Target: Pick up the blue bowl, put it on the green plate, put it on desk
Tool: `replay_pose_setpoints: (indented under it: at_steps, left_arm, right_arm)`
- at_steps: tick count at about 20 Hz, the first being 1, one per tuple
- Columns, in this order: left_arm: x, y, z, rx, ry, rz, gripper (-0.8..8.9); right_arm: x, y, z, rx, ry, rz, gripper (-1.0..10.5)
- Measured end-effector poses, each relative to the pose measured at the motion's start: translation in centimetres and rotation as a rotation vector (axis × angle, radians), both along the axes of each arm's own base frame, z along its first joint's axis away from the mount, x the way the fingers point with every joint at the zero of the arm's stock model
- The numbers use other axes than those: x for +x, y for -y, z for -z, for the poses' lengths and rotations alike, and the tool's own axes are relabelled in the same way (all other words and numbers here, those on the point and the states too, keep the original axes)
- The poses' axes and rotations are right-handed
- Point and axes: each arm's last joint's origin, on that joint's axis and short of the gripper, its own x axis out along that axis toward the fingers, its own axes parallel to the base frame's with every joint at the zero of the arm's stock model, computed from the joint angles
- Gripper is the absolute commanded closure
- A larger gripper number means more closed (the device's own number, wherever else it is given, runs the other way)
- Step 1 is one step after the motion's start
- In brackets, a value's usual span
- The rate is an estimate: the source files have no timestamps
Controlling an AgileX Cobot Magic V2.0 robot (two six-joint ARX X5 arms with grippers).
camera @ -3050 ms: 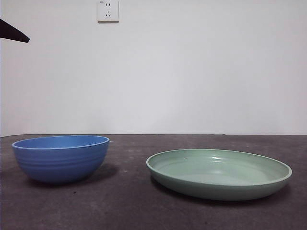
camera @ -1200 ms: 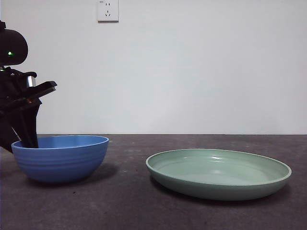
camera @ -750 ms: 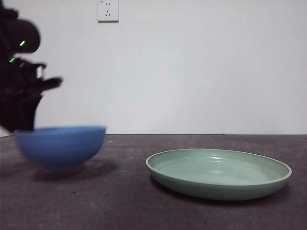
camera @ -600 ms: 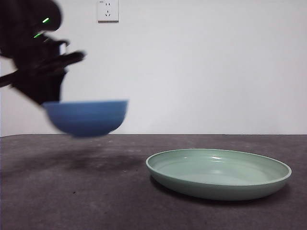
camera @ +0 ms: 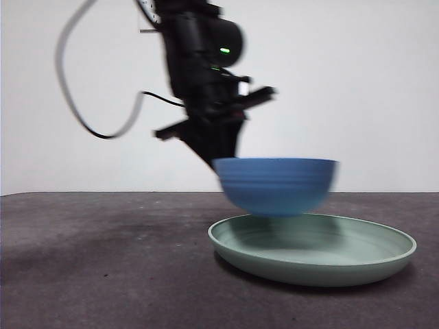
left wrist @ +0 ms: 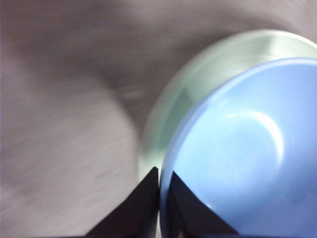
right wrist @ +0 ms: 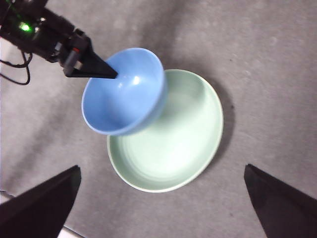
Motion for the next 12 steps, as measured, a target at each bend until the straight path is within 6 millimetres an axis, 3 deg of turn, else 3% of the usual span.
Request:
replay_pose_setpoints:
  at_steps: [2, 4, 12]
  left_arm:
    - [-0.5, 2.5, 0.9, 0.014, -0.012, 0.062, 7.99]
    - [-1.0, 3.7, 1.9, 0.027, -0.025, 0.099, 7.99]
    - [-1.0, 3.8, 2.9, 0.084, -0.029, 0.101, 7.85]
  right_arm:
    - [-0.3, 0.0, 0.0, -0.031, 0.001, 0.010, 3.6]
    - [-0.5, 0.1, 0.0, -0.046, 0.001, 0.018, 3.6]
    - [-0.6, 0.1, 0.0, -0.049, 0.004, 0.015, 3.6]
